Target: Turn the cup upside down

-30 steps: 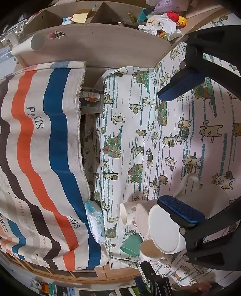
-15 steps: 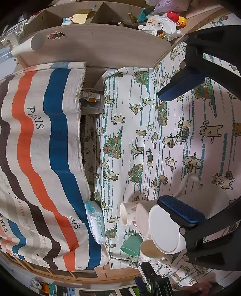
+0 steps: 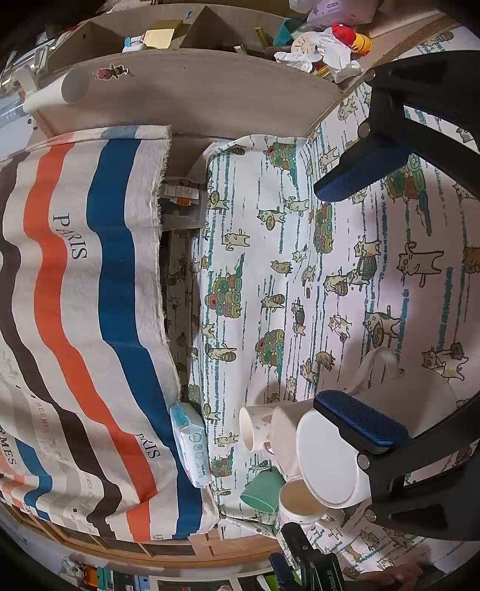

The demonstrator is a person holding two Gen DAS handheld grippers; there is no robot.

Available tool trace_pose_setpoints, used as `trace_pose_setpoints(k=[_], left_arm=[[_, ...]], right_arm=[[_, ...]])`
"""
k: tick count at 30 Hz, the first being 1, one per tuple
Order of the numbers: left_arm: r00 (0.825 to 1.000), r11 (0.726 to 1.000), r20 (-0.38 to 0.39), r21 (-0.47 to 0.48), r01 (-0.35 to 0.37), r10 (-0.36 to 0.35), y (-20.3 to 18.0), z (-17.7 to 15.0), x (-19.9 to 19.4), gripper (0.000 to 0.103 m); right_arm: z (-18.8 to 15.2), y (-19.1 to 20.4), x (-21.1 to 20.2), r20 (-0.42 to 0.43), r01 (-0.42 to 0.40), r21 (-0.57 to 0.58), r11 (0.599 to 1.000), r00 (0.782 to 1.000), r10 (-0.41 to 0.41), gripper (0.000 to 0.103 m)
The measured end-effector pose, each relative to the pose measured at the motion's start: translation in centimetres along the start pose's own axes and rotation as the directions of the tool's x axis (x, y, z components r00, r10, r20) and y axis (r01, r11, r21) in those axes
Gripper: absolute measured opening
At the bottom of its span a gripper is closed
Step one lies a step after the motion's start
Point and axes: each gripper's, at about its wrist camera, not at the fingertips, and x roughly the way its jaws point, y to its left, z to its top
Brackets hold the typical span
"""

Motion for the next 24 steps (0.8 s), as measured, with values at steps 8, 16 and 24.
trace_pose_setpoints(k=[8, 16, 24], left_arm=[[1.0, 1.0, 0.004, 0.001, -0.001, 0.001, 0.09, -0.05, -0.07, 0.103], [1.0, 1.0, 0.006, -0.001, -0.002, 0.002, 0.14, -0.08, -0.11, 0.103], [1.0, 1.0, -0.003, 0.0, 0.003, -0.003, 0.09, -0.14, 0.02, 0.103]], right_arm=[[-0.01, 0.0, -0.03, 0.0, -0.001, -0.001, 1.0, 1.0, 0.001, 0.103], [-0.04, 0.18, -0.02, -0.002, -0.004, -0.002, 1.0, 1.0, 0.004, 0.103], [-0.03, 0.18, 0.01, -0.001, -0.002, -0.002, 1.0, 1.0, 0.002, 0.103]])
